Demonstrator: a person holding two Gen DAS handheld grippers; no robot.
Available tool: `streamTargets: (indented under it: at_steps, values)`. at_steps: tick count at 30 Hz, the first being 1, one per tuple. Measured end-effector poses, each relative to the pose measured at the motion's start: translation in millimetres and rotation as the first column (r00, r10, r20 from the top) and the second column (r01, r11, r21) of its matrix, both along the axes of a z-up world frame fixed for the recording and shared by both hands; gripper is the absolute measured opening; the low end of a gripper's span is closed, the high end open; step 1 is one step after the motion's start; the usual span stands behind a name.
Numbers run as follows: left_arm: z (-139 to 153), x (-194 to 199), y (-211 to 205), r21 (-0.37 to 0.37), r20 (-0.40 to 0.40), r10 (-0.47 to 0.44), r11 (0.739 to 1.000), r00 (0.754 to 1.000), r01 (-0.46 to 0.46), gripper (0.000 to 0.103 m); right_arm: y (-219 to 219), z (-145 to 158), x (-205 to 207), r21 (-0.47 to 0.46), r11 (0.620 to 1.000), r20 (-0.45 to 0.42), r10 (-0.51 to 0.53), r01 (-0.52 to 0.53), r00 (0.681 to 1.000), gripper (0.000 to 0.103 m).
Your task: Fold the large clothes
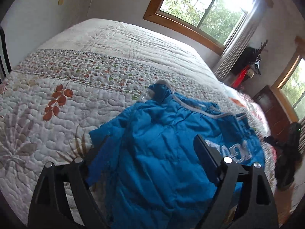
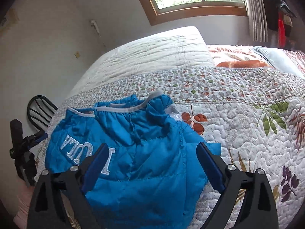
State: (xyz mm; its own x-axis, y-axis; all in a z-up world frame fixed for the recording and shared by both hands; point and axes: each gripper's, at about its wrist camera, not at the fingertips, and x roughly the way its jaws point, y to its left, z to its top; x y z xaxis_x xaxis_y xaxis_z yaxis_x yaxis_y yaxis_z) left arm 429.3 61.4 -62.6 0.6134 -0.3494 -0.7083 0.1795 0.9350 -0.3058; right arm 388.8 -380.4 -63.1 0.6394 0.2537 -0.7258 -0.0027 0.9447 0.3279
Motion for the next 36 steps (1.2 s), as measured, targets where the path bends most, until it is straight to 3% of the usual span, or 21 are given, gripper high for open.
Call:
streamTargets:
  at_steps: [2, 6, 7, 8, 9, 11, 13, 14, 16, 20, 23, 25, 28, 33, 36]
  values:
    - [-6, -5, -11, 0.074, 0.013, -0.014, 0.997, 1.000, 0.013, 0.087, 3, -10, 3, -0.003, 1.000, -0.017, 0.009, -0.009, 1.000, 0.082]
    - [-17, 2, -22, 0.117, 0.008, -0.027, 0.993, 1.000, 0.026, 0.087, 4, -29, 8, -0.050, 0.999, -0.067, -0.010, 0.007, 0.998, 0.080]
    - [-20, 5, -24, 0.124, 0.003, -0.022, 0.992, 1.000, 0.021, 0.086, 4, -34, 10, -0.059, 0.998, -0.080, -0.019, 0.014, 0.997, 0.076]
    - [-24, 7, -26, 0.138, 0.001, -0.016, 0.990, 1.000, 0.016, 0.082, 3, -37, 12, -0.054, 0.998, -0.083, -0.022, 0.017, 0.996, 0.066]
    - [-28, 8, -27, 0.158, 0.001, -0.013, 0.987, 1.000, 0.013, 0.077, 2, -39, 12, -0.030, 1.000, -0.078, -0.007, 0.005, 0.997, 0.061]
    - [-34, 8, -30, 0.173, -0.001, -0.013, 0.985, 1.000, 0.013, 0.052, 1, -40, 12, 0.002, 1.000, -0.081, -0.004, 0.004, 0.997, 0.038]
    - [-35, 5, -31, 0.150, 0.007, -0.020, 0.988, 1.000, 0.019, 0.034, -2, -35, 10, 0.024, 1.000, -0.063, -0.010, 0.011, 0.998, 0.024]
    - [-32, 3, -30, 0.140, 0.017, -0.015, 0.990, 1.000, 0.012, 0.023, -5, -31, 7, 0.055, 0.998, -0.046, -0.011, 0.014, 0.999, 0.017]
    - [-20, -5, -27, 0.093, 0.064, 0.004, 0.996, 0.998, -0.010, 0.015, -12, -20, 1, 0.120, 0.993, 0.007, -0.014, 0.013, 1.000, 0.013]
    - [0, -13, -18, 0.005, 0.149, 0.036, 0.999, 0.988, -0.037, 0.015, -22, -13, 1, 0.185, 0.981, 0.052, -0.065, 0.054, 0.997, 0.012]
    - [-24, 7, -20, 0.049, 0.058, 0.055, 0.997, 0.997, -0.058, 0.021, -30, -38, 18, 0.198, 0.975, -0.009, -0.102, 0.102, 0.995, 0.012]
    - [-55, 24, -13, 0.016, -0.036, 0.062, 0.998, 0.997, -0.062, 0.029, -35, -63, 28, 0.233, 0.966, -0.065, -0.099, 0.112, 0.993, 0.013]
    - [-67, 29, -6, -0.031, -0.054, 0.044, 0.998, 0.998, -0.046, 0.030, -40, -74, 30, 0.285, 0.952, -0.082, -0.090, 0.110, 0.993, 0.013]
    - [-64, 24, -5, -0.013, -0.036, 0.056, 0.998, 0.998, -0.057, 0.033, -32, -65, 25, 0.214, 0.971, -0.072, -0.090, 0.104, 0.993, 0.017]
    - [-49, 18, 5, -0.006, -0.016, 0.088, 0.996, 0.996, -0.089, 0.045, -36, -49, 14, 0.175, 0.975, -0.061, -0.125, 0.134, 0.990, 0.028]
